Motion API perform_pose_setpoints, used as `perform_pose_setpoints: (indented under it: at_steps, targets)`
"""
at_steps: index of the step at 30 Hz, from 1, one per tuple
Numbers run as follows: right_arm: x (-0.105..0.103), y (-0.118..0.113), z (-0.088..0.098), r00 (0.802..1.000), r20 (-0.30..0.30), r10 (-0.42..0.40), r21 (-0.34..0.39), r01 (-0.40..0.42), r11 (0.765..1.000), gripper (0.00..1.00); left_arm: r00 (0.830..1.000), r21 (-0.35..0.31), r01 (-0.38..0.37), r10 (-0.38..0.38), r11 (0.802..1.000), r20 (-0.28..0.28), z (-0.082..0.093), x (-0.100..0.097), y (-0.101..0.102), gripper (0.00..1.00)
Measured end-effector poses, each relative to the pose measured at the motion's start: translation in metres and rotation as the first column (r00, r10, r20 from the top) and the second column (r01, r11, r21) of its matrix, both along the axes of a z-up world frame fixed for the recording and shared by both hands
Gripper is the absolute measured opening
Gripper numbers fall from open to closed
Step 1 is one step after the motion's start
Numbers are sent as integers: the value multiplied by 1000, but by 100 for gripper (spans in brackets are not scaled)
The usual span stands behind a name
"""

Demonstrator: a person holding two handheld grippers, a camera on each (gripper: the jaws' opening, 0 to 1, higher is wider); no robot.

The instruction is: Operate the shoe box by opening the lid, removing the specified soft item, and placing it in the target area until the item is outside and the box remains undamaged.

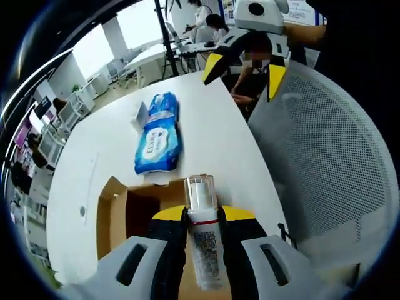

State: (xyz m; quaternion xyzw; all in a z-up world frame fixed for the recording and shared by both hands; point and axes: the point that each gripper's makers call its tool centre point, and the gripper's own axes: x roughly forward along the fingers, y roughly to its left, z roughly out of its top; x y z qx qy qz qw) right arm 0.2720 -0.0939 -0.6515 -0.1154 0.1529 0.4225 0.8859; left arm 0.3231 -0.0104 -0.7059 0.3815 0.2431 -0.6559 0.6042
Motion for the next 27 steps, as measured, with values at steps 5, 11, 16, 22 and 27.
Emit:
perform_pose_setpoints:
  at_steps: [5,11,16,22,27]
  targets:
    - [-3,9,0,999,-3,37,0,-37,999,35,999,-13,51,-51,999,-5,5,-11,-7,19]
    - [-4,20,-1,998,1,70,-6,-70,998,35,994,-16,107,-108,994,-11,8,-25,-15,19]
    - [-4,28,-1,995,11,103,-15,-103,995,33,987,-37,158,-160,987,-31,13,-38,-24,19]
    - [-7,36,-4,990,9,142,-31,-142,989,29,976,-50,211,-213,976,-44,17,-50,-32,19]
    - [-9,40,-8,987,2,160,-43,-159,986,27,968,-62,248,-250,967,-28,19,-54,-37,19]
